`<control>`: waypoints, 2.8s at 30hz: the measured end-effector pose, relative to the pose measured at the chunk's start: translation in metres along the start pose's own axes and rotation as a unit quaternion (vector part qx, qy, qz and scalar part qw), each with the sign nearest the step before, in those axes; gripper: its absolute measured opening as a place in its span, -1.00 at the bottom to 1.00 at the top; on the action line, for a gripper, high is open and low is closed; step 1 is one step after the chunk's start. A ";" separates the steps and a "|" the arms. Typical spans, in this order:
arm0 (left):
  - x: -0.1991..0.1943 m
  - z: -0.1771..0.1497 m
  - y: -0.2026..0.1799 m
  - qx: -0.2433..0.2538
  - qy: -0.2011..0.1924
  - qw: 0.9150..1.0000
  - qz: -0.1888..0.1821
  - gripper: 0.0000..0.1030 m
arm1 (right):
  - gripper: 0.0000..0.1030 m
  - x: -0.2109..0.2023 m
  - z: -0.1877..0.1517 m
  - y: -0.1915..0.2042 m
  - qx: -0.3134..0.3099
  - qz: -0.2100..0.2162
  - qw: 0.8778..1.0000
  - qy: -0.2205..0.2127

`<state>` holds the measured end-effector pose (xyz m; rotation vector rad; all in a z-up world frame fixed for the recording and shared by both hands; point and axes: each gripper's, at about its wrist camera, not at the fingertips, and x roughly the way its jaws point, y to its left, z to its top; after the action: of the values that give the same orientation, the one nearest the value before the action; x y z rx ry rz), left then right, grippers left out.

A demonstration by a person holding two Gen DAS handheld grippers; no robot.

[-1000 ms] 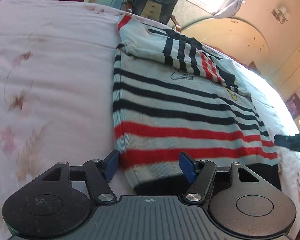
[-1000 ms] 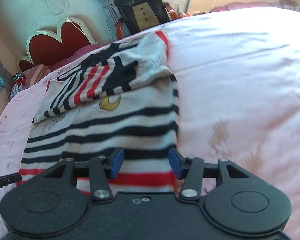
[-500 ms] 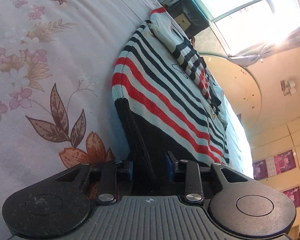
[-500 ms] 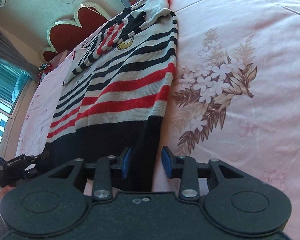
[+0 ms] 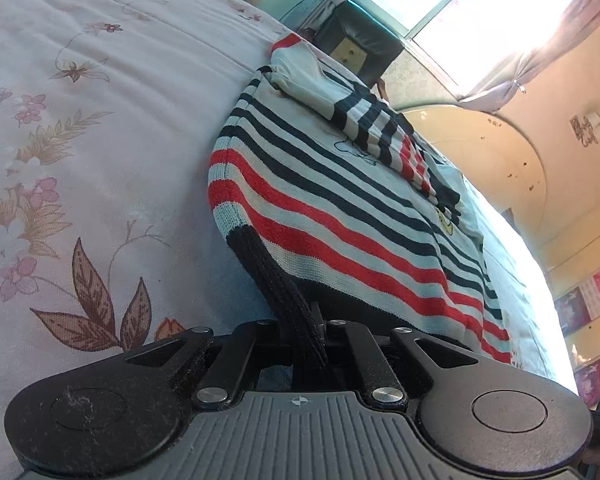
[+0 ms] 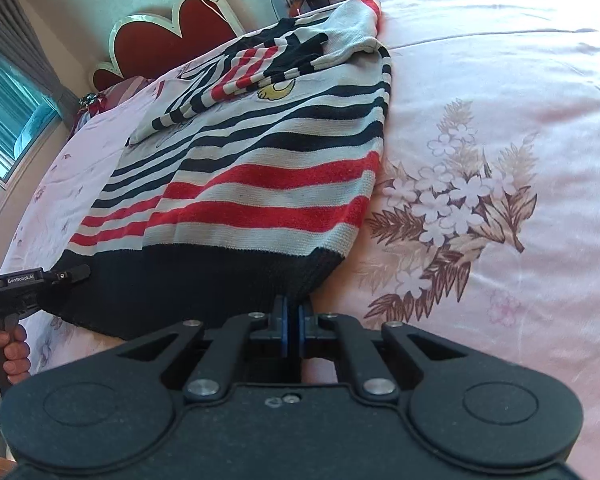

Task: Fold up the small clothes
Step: 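Grasp the sweater's hem edge with both grippers, then lift the hem with both grippers and fold it over toward the collar, then release the hem and smooth the folded sweater with both grippers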

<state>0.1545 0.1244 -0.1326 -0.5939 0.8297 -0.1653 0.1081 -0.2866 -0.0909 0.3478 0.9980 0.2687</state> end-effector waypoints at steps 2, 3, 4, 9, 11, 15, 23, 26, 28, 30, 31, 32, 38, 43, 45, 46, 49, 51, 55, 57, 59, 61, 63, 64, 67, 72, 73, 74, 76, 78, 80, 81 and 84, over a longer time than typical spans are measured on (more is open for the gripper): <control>-0.007 0.002 0.001 0.002 -0.014 1.000 -0.007 -0.92 | -0.89 -0.004 0.001 0.002 -0.007 -0.003 1.000 -0.009; -0.011 0.003 0.001 0.002 -0.021 1.000 -0.012 -0.92 | -0.89 -0.007 0.002 0.004 -0.011 -0.005 1.000 -0.016; -0.016 0.006 0.001 0.004 -0.030 0.999 -0.016 -0.92 | -0.89 -0.010 0.004 0.005 -0.014 -0.005 1.000 -0.024; -0.027 0.038 -0.011 0.011 -0.074 0.996 -0.046 -0.92 | -0.90 -0.030 0.032 0.012 -0.029 -0.005 0.996 -0.088; -0.022 0.061 -0.022 0.019 -0.087 0.994 -0.060 -0.92 | -0.90 -0.034 0.054 0.010 -0.023 -0.002 0.993 -0.113; 0.002 0.114 -0.048 0.044 -0.109 0.990 -0.074 -0.92 | -0.90 -0.027 0.116 0.008 -0.009 -0.002 0.989 -0.148; 0.110 0.233 -0.068 0.062 -0.082 0.993 -0.053 -0.91 | -0.89 0.043 0.248 -0.022 0.048 0.002 0.985 -0.164; 0.165 0.266 -0.066 0.077 -0.055 0.995 -0.025 -0.91 | -0.89 0.096 0.286 -0.042 0.077 -0.006 0.987 -0.142; 0.200 0.281 -0.061 0.084 -0.032 0.996 -0.017 -0.91 | -0.89 0.132 0.303 -0.056 0.097 -0.010 0.987 -0.125; 0.225 0.284 -0.057 0.087 -0.017 0.996 -0.015 -0.89 | -0.60 0.163 0.313 -0.068 0.112 -0.023 0.988 -0.102; 0.233 0.283 -0.057 0.094 -0.014 0.995 -0.013 -0.81 | -0.57 0.172 0.315 -0.071 0.107 -0.032 0.988 -0.104; 0.237 0.281 -0.059 0.105 -0.019 0.994 -0.014 -0.78 | -0.51 0.176 0.314 -0.072 0.098 -0.032 0.988 -0.114; 0.223 0.278 -0.057 0.136 -0.115 0.983 -0.043 0.70 | 0.43 0.152 0.299 -0.078 0.078 -0.025 0.974 -0.209; 0.195 0.285 -0.056 0.183 -0.145 0.971 -0.045 0.72 | -0.05 0.130 0.296 -0.081 0.029 -0.044 0.974 -0.220; 0.194 0.288 -0.061 0.243 -0.110 0.963 -0.024 0.60 | 0.00 0.129 0.297 -0.074 -0.030 -0.063 0.978 -0.199; 0.194 0.290 -0.063 0.264 -0.092 0.960 -0.022 0.55 | 0.03 0.131 0.297 -0.069 -0.062 -0.072 0.978 -0.185; 0.207 0.298 -0.069 0.300 -0.033 0.953 0.004 0.44 | 0.05 0.146 0.298 -0.053 -0.141 -0.085 0.976 -0.139; 0.216 0.301 -0.074 0.301 -0.010 0.954 -0.003 0.15 | 0.05 0.161 0.301 -0.037 -0.185 -0.105 0.969 -0.123; 0.232 0.295 -0.088 0.327 0.003 0.945 0.017 0.05 | -0.01 0.187 0.305 -0.018 -0.216 -0.123 0.963 -0.103; 0.235 0.289 -0.093 0.343 -0.007 0.939 0.042 -0.52 | -0.21 0.192 0.304 -0.015 -0.215 -0.123 0.963 -0.102; 0.231 0.289 -0.093 0.333 -0.028 0.941 0.051 -0.90 | -0.57 0.194 0.301 -0.012 -0.212 -0.115 0.964 -0.108; 0.220 0.288 -0.088 0.314 -0.071 0.945 0.052 -0.90 | -0.82 0.190 0.298 -0.007 -0.210 -0.138 0.959 -0.134; 0.202 0.283 -0.083 0.293 -0.131 0.946 0.038 -0.90 | -0.84 0.182 0.297 -0.006 -0.200 -0.142 0.954 -0.173; 0.193 0.280 -0.082 0.282 -0.162 0.945 0.032 -0.90 | -0.84 0.176 0.297 -0.004 -0.194 -0.140 0.951 -0.195; 0.184 0.276 -0.083 0.273 -0.210 0.937 0.054 -0.90 | -0.84 0.168 0.304 -0.003 -0.178 -0.146 0.945 -0.232; 0.227 0.280 -0.078 0.264 -0.111 0.949 0.133 -0.90 | -0.97 0.211 0.335 -0.043 -0.045 -0.197 0.972 -0.117; 0.228 0.282 -0.079 0.262 -0.113 0.949 0.133 -0.90 | -0.99 0.210 0.335 -0.052 -0.019 -0.184 0.974 -0.132; 0.230 0.282 -0.081 0.262 -0.110 0.949 0.134 -0.89 | -0.99 0.208 0.336 -0.055 -0.007 -0.179 0.975 -0.132; 0.224 0.282 -0.078 0.260 -0.121 0.949 0.135 -0.55 | -0.87 0.199 0.331 -0.044 -0.028 -0.198 0.967 -0.157; 0.205 0.279 -0.081 0.259 -0.165 0.942 0.134 0.20 | -0.58 0.187 0.319 -0.018 -0.106 -0.212 0.952 -0.193; 0.195 0.274 -0.098 0.292 -0.192 0.928 0.130 0.22 | -0.44 0.188 0.311 0.007 -0.178 -0.224 0.939 -0.190; 0.198 0.271 -0.110 0.306 -0.183 0.926 0.124 0.22 | -0.33 0.194 0.308 0.018 -0.209 -0.227 0.933 -0.184; 0.222 0.260 -0.149 0.343 -0.130 0.925 0.097 0.26 | -0.32 0.213 0.310 0.041 -0.234 -0.222 0.932 -0.163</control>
<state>0.5078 0.0327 -0.0568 0.1296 0.5157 -0.1785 0.4805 -0.2189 -0.0848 -0.2663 0.6316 0.0287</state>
